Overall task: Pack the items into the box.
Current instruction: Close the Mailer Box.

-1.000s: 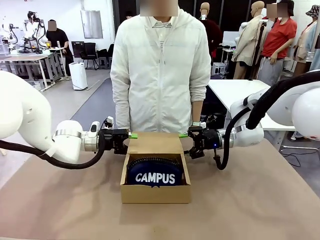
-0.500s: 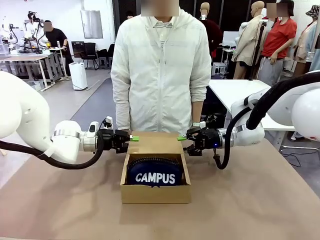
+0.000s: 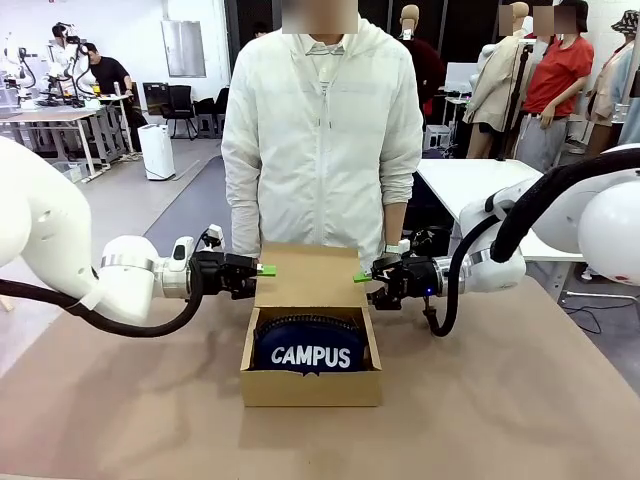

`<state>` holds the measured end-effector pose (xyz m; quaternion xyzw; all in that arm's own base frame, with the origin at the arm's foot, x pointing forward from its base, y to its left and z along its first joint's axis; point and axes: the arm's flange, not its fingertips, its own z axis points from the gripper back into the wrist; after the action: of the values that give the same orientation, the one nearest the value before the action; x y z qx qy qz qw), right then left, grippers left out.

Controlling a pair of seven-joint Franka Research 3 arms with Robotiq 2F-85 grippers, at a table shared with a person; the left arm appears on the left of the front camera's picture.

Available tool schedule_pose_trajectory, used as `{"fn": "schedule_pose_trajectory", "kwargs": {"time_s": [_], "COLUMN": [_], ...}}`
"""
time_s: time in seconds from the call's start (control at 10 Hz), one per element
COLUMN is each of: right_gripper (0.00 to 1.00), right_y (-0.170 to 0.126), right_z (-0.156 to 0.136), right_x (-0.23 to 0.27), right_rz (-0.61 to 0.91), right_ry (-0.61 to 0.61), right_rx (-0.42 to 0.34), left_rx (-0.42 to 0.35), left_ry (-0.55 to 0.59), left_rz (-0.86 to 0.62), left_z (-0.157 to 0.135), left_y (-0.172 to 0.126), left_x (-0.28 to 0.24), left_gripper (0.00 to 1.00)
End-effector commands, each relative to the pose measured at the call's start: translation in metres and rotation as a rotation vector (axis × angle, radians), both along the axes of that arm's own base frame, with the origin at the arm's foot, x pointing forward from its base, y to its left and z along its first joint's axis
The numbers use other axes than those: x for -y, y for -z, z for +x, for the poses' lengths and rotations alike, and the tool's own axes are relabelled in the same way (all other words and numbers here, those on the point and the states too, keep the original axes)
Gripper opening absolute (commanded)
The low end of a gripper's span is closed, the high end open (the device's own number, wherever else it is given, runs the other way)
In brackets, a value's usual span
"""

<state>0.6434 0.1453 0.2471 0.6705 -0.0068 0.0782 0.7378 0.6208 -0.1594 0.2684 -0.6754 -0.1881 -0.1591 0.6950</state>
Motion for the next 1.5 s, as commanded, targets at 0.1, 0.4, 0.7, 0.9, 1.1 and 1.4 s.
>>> {"fn": "schedule_pose_trajectory", "kwargs": {"time_s": [0.1, 0.4, 0.7, 0.9, 1.1, 1.4], "right_gripper": [0.62, 0.62, 0.62, 0.62, 0.62, 0.62], "right_y": [-0.026, -0.028, -0.032, -0.027, -0.049, -0.058], "right_z": [-0.017, -0.023, -0.004, -0.009, -0.018, -0.036], "right_x": [0.008, 0.01, 0.012, 0.014, -0.006, -0.004], "right_rz": [0.079, 0.156, 0.088, 0.103, 0.013, 0.089], "right_ry": [0.066, 0.1, 0.064, 0.078, -0.011, -0.098], "right_rx": [0.294, 0.424, 0.326, 0.354, 0.561, 0.857], "left_rx": [0.077, 0.154, 0.081, 0.081, 0.191, 0.391], "left_ry": [0.035, -0.032, 0.016, 0.016, 0.02, -0.005], "left_rz": [-0.005, 0.014, -0.007, -0.007, 0.04, 0.145], "left_z": [-0.027, -0.042, -0.023, -0.023, -0.033, -0.068], "left_y": [-0.014, -0.029, -0.019, -0.019, -0.018, -0.025], "left_x": [-0.001, -0.007, 0.001, 0.001, 0.006, 0.022], "left_gripper": [0.53, 0.53, 0.53, 0.53, 0.53, 0.53]}}
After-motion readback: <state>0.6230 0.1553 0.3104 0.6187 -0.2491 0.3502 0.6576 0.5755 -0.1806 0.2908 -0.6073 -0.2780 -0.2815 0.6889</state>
